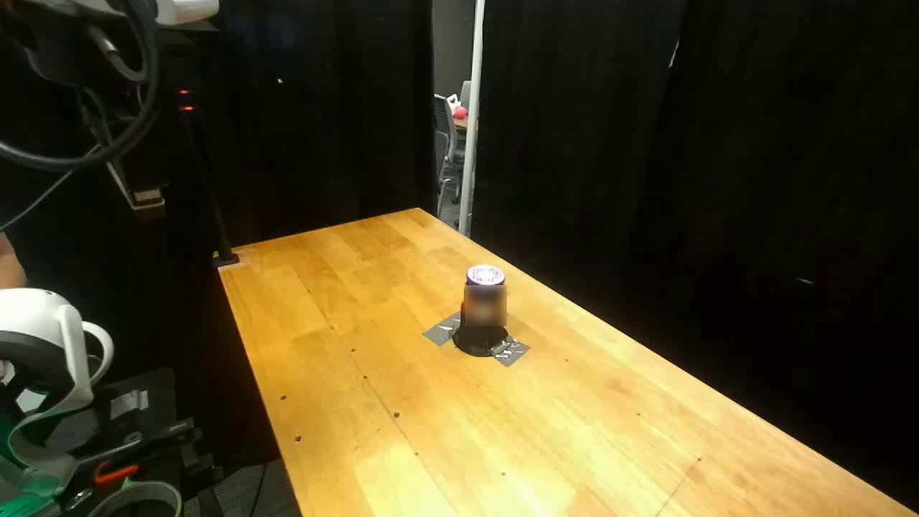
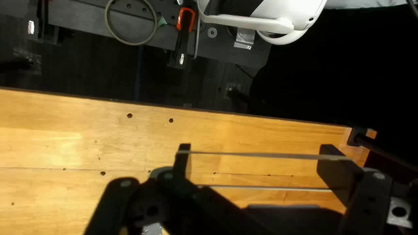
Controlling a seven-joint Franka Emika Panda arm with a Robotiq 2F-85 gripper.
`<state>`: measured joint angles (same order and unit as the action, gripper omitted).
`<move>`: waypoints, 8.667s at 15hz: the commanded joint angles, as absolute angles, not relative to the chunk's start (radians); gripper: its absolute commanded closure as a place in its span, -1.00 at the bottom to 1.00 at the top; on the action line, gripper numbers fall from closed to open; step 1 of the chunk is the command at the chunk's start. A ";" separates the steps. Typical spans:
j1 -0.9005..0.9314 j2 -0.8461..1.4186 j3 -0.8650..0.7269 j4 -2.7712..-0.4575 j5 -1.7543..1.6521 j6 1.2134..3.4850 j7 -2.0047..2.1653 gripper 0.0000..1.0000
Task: Put the rubber band on the jar.
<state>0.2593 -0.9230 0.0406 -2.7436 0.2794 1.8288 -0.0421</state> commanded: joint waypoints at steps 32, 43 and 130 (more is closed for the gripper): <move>0.090 0.293 0.126 -1.951 -0.295 2.457 0.237 -1.00; 0.099 0.556 0.087 -1.697 -0.110 2.441 0.104 -1.00; 0.002 0.431 0.094 -2.594 -0.121 4.029 0.003 0.92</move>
